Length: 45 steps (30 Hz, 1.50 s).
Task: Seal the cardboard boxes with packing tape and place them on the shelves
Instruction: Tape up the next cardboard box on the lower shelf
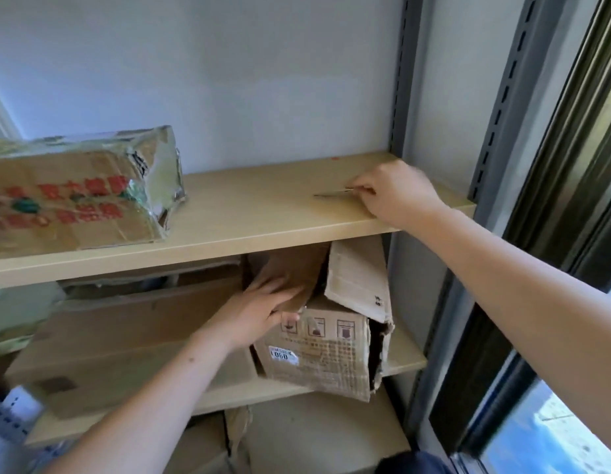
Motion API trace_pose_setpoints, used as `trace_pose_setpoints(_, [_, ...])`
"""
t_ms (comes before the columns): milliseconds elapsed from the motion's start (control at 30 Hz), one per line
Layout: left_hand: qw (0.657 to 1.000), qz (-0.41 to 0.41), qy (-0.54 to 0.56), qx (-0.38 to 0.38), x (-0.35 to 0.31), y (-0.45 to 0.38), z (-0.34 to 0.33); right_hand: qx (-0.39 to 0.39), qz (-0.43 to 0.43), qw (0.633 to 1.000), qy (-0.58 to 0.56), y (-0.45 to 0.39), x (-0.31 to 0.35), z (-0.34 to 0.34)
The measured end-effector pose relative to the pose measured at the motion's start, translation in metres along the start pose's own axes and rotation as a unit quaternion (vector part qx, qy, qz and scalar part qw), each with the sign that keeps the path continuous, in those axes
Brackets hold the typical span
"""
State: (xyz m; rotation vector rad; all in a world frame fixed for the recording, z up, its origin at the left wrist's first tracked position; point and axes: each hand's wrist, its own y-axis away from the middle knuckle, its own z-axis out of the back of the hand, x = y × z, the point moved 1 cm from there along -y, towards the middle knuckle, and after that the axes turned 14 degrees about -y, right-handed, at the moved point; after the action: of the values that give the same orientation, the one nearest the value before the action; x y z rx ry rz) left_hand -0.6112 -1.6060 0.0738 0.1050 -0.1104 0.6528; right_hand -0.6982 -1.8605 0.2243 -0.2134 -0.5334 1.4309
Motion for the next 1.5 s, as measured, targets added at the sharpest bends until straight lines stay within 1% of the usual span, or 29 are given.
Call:
trace_pose_setpoints(67, [1.0,-0.018,-0.014,0.006,0.013,-0.007,0.001,0.043,-0.016,0.996,-0.078,0.001,-0.001,0.0])
trace_pose_setpoints(133, [0.998,-0.039,-0.043,0.008,0.02,-0.012,0.005,0.055,-0.022,0.992,-0.116,0.005,-0.002,-0.002])
trace_pose_setpoints(167, [0.997,-0.043,-0.063,0.01,0.021,-0.013,0.007,0.026,-0.006,0.993,-0.115,0.01,-0.001,-0.001])
trace_pose_setpoints(200, [0.996,-0.041,-0.08,0.008,0.019,-0.014,0.009,-0.037,0.031,0.994,-0.103,0.019,0.0,0.001])
trace_pose_setpoints(233, [0.995,-0.03,-0.093,-0.005,0.015,-0.014,0.01,-0.121,0.085,0.984,-0.098,0.032,0.001,0.003])
trace_pose_setpoints(267, [0.994,-0.014,-0.102,-0.035,0.009,-0.012,0.01,-0.202,0.139,0.965,-0.095,0.051,0.004,0.001])
trace_pose_setpoints(300, [0.991,0.005,-0.102,-0.081,0.0,-0.007,0.008,-0.262,0.171,0.945,-0.098,0.075,0.007,-0.005])
trace_pose_setpoints(333, [0.987,0.02,-0.093,-0.132,-0.012,-0.001,0.004,-0.291,0.177,0.934,-0.105,0.101,0.009,-0.018])
trace_pose_setpoints(367, [0.981,0.025,-0.084,-0.174,-0.027,0.006,-0.001,-0.282,0.16,0.939,-0.116,0.125,0.011,-0.036])
trace_pose_setpoints(400, [0.976,0.012,-0.088,-0.197,-0.044,0.012,-0.005,-0.235,0.109,0.957,-0.132,0.145,0.01,-0.058])
trace_pose_setpoints(433, [0.974,-0.009,-0.101,-0.203,-0.063,0.016,-0.009,-0.17,0.03,0.974,-0.145,0.161,0.01,-0.079])
trace_pose_setpoints(467, [0.973,-0.022,-0.113,-0.2,-0.081,0.017,-0.011,-0.102,-0.042,0.982,-0.152,0.172,0.005,-0.102])
trace_pose_setpoints(500, [0.975,-0.016,-0.112,-0.192,-0.096,0.015,-0.013,-0.048,-0.095,0.981,-0.164,0.18,-0.001,-0.122])
trace_pose_setpoints(567, [0.978,0.033,-0.088,-0.186,-0.112,0.01,-0.019,0.009,-0.168,0.956,-0.24,0.186,-0.01,-0.142])
trace_pose_setpoints(600, [0.976,0.047,-0.078,-0.197,-0.114,0.008,-0.024,0.028,-0.18,0.944,-0.276,0.187,-0.013,-0.148])
trace_pose_setpoints(633, [0.973,0.051,-0.067,-0.215,-0.114,0.006,-0.031,0.051,-0.173,0.942,-0.284,0.187,-0.016,-0.151])
trace_pose_setpoints(733, [0.968,0.039,-0.029,-0.246,-0.108,0.002,-0.043,0.11,-0.123,0.954,-0.25,0.187,-0.015,-0.153])
trace_pose_setpoints(800, [0.966,0.034,-0.002,-0.258,-0.106,-0.002,-0.043,0.102,-0.123,0.95,-0.267,0.191,-0.019,-0.154])
trace_pose_setpoints(833, [0.964,0.028,0.007,-0.263,-0.108,-0.005,-0.043,0.076,-0.14,0.944,-0.29,0.195,-0.023,-0.153])
trace_pose_setpoints(933, [0.961,-0.006,0.014,-0.276,-0.119,-0.014,-0.042,-0.008,-0.222,0.897,-0.382,0.206,-0.03,-0.151])
trace_pose_setpoints(1033, [0.961,-0.032,0.027,-0.275,-0.127,-0.028,-0.037,-0.046,-0.263,0.862,-0.43,0.211,-0.023,-0.151])
trace_pose_setpoints(1100, [0.962,-0.045,0.039,-0.268,-0.123,-0.038,-0.032,-0.078,-0.282,0.854,-0.43,0.21,-0.018,-0.149])
trace_pose_setpoints(1167, [0.96,-0.047,0.037,-0.273,-0.114,-0.041,-0.03,-0.093,-0.285,0.852,-0.429,0.211,-0.013,-0.148])
trace_pose_setpoints(1233, [0.955,-0.017,0.031,-0.294,-0.108,-0.034,-0.036,-0.083,-0.273,0.85,-0.442,0.21,-0.003,-0.148])
trace_pose_setpoints(1267, [0.949,0.014,0.04,-0.312,-0.108,-0.028,-0.042,-0.069,-0.266,0.85,-0.448,0.21,0.002,-0.148])
trace_pose_setpoints(1333, [0.929,0.108,0.104,-0.337,-0.115,-0.012,-0.058,-0.056,-0.26,0.851,-0.452,0.208,0.009,-0.153])
trace_pose_setpoints(1367, [0.917,0.158,0.154,-0.332,-0.123,-0.004,-0.065,-0.054,-0.263,0.853,-0.447,0.208,0.011,-0.156])
trace_pose_setpoints(1433, [0.887,0.232,0.282,-0.283,-0.145,0.011,-0.075,-0.045,-0.263,0.861,-0.434,0.211,0.012,-0.163])
trace_pose_setpoints(1500, [0.85,0.248,0.414,-0.212,-0.165,0.017,-0.081,-0.027,-0.259,0.861,-0.437,0.217,0.015,-0.166])
